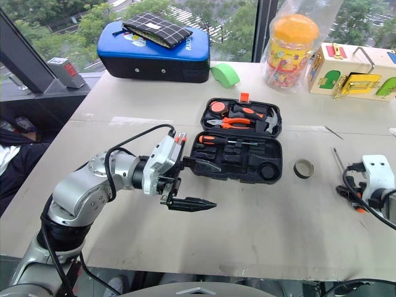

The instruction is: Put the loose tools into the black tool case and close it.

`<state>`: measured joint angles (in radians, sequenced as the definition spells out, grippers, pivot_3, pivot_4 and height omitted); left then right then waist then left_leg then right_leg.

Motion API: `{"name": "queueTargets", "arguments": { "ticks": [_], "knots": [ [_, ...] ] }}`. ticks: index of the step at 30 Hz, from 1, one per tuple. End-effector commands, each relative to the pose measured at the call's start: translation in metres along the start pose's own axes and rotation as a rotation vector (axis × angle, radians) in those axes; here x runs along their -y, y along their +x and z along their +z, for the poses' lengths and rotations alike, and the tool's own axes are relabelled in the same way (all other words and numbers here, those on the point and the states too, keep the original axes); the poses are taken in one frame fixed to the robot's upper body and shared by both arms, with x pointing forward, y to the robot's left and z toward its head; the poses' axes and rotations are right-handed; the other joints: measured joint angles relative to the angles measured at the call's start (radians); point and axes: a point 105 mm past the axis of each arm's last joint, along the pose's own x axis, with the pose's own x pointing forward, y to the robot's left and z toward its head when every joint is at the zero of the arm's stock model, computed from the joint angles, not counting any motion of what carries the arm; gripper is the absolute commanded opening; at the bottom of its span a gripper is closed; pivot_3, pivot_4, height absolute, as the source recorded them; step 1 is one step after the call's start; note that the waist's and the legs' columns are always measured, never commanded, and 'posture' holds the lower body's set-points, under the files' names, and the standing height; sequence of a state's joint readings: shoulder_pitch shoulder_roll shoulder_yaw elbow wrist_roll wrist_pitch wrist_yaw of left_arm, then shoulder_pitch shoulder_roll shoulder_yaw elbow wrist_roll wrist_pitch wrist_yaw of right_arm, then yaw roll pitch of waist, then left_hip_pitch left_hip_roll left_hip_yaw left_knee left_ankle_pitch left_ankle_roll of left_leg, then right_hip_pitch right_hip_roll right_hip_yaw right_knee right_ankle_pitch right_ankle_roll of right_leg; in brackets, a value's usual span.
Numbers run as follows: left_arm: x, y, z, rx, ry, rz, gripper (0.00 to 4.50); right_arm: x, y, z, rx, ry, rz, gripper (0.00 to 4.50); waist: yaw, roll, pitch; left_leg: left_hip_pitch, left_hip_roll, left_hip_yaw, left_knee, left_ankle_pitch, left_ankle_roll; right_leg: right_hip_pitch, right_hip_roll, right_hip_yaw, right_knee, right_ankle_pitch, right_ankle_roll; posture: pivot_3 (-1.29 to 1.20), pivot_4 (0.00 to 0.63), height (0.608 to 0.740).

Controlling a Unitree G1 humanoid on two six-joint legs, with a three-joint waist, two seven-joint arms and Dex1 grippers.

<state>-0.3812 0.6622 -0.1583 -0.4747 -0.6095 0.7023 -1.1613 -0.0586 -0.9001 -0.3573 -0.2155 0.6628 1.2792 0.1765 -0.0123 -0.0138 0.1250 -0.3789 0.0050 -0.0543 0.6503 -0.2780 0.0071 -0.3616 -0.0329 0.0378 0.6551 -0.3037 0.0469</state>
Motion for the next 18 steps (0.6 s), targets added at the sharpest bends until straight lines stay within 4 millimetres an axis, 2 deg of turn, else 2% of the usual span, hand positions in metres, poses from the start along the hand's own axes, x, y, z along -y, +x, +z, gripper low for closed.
{"name": "queueTargets", "arguments": {
  "ticks": [1,3,6,10,11,12,13,15,18],
  "knots": [
    [0.006,-0.001,0.009,0.031,0.041,0.015,4.50,0.006,0.000,0.010,-0.007,-0.041,-0.042,1.22,0.000,0.000,0.000,0.000,0.000,0.001,0.001,0.000,0.000,0.000,0.000,0.001,0.001,0.000,0.000,0.00,0.150,0.740],
    [0.006,-0.002,0.008,0.042,0.028,0.030,4.50,0.008,-0.001,0.013,-0.005,-0.044,-0.046,0.47,0.000,0.000,0.000,0.001,0.000,0.002,0.002,0.000,0.000,0.000,-0.001,0.002,0.001,0.000,0.000,0.00,0.150,0.740],
    [0.003,-0.002,0.011,0.064,0.018,0.049,4.50,0.012,-0.006,0.018,0.013,-0.033,-0.056,0.46,0.003,0.000,0.000,0.001,-0.001,0.002,0.002,0.000,0.000,0.001,-0.001,0.002,0.002,0.000,0.000,0.00,0.150,0.740],
    [-0.007,-0.009,0.012,0.112,0.015,0.167,4.50,0.004,-0.027,0.045,0.134,-0.104,-0.031,0.46,0.002,0.001,0.000,0.001,-0.001,0.002,0.002,0.000,0.000,0.000,-0.001,0.002,0.002,0.000,0.000,0.00,0.150,0.740],
    [-0.015,-0.013,0.010,0.129,0.014,0.248,4.50,-0.009,-0.034,0.062,0.226,-0.148,0.018,0.46,-0.001,0.001,0.001,0.001,-0.001,0.002,0.001,0.000,0.000,0.000,-0.001,0.002,0.002,0.000,0.001,0.00,0.150,0.740],
    [-0.020,-0.019,0.016,0.247,0.002,0.294,4.50,-0.025,-0.042,0.080,0.309,-0.194,0.079,0.46,-0.004,0.002,0.001,0.001,0.000,0.002,0.001,0.000,0.000,0.000,0.000,0.002,0.001,0.000,0.001,0.00,0.150,0.740],
    [-0.021,-0.023,0.011,0.245,0.000,0.323,4.50,-0.040,-0.050,0.092,0.363,-0.256,0.127,0.46,-0.010,0.005,0.002,0.001,0.000,0.002,0.000,0.000,0.000,0.000,0.000,0.003,0.001,0.000,0.001,0.00,0.150,0.740],
    [-0.021,-0.029,0.002,0.213,-0.012,0.341,4.50,-0.061,-0.058,0.104,0.426,-0.356,0.198,0.46,-0.014,0.005,0.003,0.002,0.001,0.003,0.000,0.000,0.000,-0.001,0.000,0.003,0.003,0.000,0.001,0.00,0.150,0.740],
    [-0.014,-0.051,-0.004,0.234,-0.105,0.397,4.50,-0.123,-0.063,0.120,0.492,-0.632,0.398,0.46,-0.015,0.004,0.003,0.003,0.002,-0.003,0.000,0.000,0.000,0.000,0.002,0.001,0.002,0.000,0.000,0.00,0.150,0.740]
  ]
}}
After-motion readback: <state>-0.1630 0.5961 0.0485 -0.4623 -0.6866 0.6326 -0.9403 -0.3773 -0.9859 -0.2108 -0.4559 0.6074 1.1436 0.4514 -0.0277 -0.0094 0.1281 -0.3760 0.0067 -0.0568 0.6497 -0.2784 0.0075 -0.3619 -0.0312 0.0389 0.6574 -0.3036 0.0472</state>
